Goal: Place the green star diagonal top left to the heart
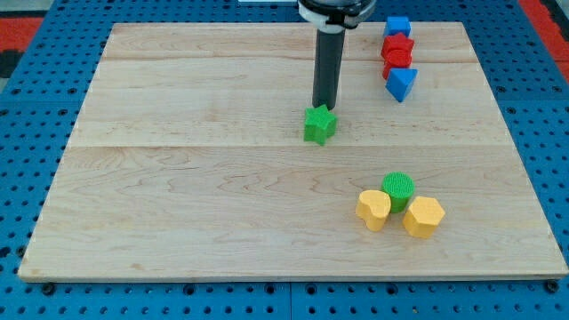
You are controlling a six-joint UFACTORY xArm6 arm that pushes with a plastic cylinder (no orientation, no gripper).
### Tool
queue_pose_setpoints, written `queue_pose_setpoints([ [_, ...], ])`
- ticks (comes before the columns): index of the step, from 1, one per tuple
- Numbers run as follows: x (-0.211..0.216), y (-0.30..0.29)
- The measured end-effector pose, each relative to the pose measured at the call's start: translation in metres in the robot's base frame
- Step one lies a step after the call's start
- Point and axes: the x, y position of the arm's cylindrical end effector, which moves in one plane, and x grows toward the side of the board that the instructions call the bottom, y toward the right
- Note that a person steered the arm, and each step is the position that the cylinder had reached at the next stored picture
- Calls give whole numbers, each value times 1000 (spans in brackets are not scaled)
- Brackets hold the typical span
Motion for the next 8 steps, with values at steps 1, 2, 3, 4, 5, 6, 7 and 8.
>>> queue_pose_setpoints([
  [1,58,8],
  [2,62,27],
  [3,32,28],
  [4,24,-6],
  [5,63,-9],
  [6,87,55],
  [7,37,80],
  [8,14,193],
])
